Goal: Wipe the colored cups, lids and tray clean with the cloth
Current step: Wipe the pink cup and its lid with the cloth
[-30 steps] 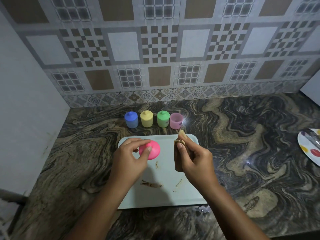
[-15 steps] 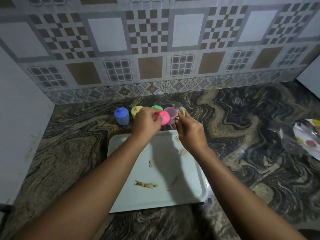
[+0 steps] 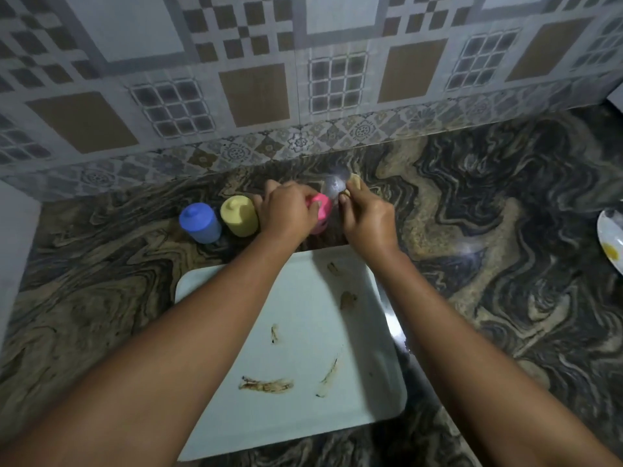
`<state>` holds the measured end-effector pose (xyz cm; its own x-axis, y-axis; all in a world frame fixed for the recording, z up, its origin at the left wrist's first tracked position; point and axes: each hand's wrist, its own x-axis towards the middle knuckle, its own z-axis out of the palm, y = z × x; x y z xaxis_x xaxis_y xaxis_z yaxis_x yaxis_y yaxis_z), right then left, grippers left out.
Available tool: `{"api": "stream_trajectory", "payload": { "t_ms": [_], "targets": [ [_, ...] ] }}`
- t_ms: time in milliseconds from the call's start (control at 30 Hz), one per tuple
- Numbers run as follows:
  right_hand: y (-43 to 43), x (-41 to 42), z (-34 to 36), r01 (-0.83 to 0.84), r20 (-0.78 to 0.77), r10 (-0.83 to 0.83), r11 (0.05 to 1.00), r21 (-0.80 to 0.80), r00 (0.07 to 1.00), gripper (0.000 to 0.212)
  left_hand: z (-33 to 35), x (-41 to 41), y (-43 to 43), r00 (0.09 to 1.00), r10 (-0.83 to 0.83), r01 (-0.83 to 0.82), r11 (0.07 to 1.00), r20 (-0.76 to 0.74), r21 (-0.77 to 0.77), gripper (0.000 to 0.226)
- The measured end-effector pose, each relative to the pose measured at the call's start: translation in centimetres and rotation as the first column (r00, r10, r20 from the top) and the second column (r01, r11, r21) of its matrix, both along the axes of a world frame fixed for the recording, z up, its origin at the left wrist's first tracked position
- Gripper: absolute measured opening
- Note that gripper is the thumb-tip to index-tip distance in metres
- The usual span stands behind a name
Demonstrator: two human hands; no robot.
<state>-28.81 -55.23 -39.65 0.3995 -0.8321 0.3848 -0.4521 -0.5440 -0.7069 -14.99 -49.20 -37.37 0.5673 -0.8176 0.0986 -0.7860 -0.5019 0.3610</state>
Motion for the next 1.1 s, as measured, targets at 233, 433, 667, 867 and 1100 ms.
{"api": "stream_trajectory", "payload": {
  "t_ms": [233,433,667,867,1100],
  "targets": [
    [-0.6,0.2,-0.7,0.049,0.031,-0.051,0.998,0.045,0.998,0.032,-1.1,0.5,-1.0,0.999,-0.045,0.045,0.999,0.012,-0.019,0.022],
    [-0.1,0.2,-0.6,0.062,0.068,-0.071,0.991,0.122,0.995,0.032,-0.8,0.1,-0.6,0.996,-0.075,0.077,0.996,0.053,-0.033,0.023],
    [0.5,-0.2,-0.1,0.069,0.09,-0.082,0.987,0.145,0.993,0.031,-1.3,0.1,-0.1,0.98,-0.078,0.076,0.997,0.182,0.014,0.024],
    [0.8,-0.8,0.9,0.078,0.146,-0.111,0.974,0.215,0.983,0.029,-1.5,-0.3,0.1,0.976,-0.089,0.083,0.996,0.197,0.038,0.024],
    [0.7,-1.5,1.7,0.072,0.196,-0.139,0.946,0.317,0.971,0.029,-1.1,-0.2,0.1,0.98,-0.107,0.112,0.993,0.165,-0.022,0.028]
  ]
}}
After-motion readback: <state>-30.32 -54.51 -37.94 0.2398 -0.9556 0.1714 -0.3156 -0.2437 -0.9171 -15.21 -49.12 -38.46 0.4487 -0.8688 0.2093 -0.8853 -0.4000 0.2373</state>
